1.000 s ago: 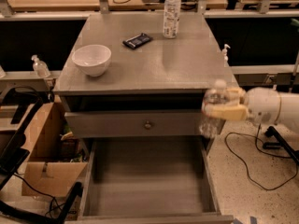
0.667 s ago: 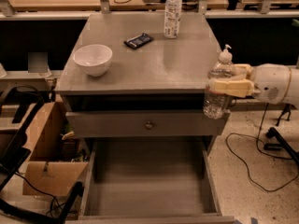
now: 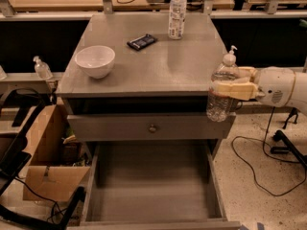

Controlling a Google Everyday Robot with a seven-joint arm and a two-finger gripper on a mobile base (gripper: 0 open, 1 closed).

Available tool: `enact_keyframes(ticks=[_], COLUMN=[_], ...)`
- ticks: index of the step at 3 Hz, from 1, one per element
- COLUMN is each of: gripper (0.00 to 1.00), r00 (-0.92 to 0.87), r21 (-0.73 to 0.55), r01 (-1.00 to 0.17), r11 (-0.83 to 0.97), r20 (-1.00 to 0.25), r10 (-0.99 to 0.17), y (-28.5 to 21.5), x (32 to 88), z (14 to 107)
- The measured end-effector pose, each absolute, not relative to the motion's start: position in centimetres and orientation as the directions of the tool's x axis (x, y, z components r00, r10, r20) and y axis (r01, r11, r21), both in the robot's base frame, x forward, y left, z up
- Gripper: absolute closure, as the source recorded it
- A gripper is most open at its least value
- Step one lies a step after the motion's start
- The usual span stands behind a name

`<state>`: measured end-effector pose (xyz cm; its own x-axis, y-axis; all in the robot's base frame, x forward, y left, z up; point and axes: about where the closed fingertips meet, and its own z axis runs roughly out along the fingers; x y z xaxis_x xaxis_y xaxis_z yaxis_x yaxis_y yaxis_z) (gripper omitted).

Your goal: Pick water bottle from middle drawer and place on counter

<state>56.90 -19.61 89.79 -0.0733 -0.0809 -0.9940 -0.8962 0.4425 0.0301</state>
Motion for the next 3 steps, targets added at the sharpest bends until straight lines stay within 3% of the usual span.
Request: enact_keyframes(ticks=[3], gripper=[1.0], r00=[-0.052], r21=[0.046], r01=[-0.812], r11=[0.582], r20=[-0.999], r10=[0.007], y=[-22.9], x=[65.9], z=[98.4])
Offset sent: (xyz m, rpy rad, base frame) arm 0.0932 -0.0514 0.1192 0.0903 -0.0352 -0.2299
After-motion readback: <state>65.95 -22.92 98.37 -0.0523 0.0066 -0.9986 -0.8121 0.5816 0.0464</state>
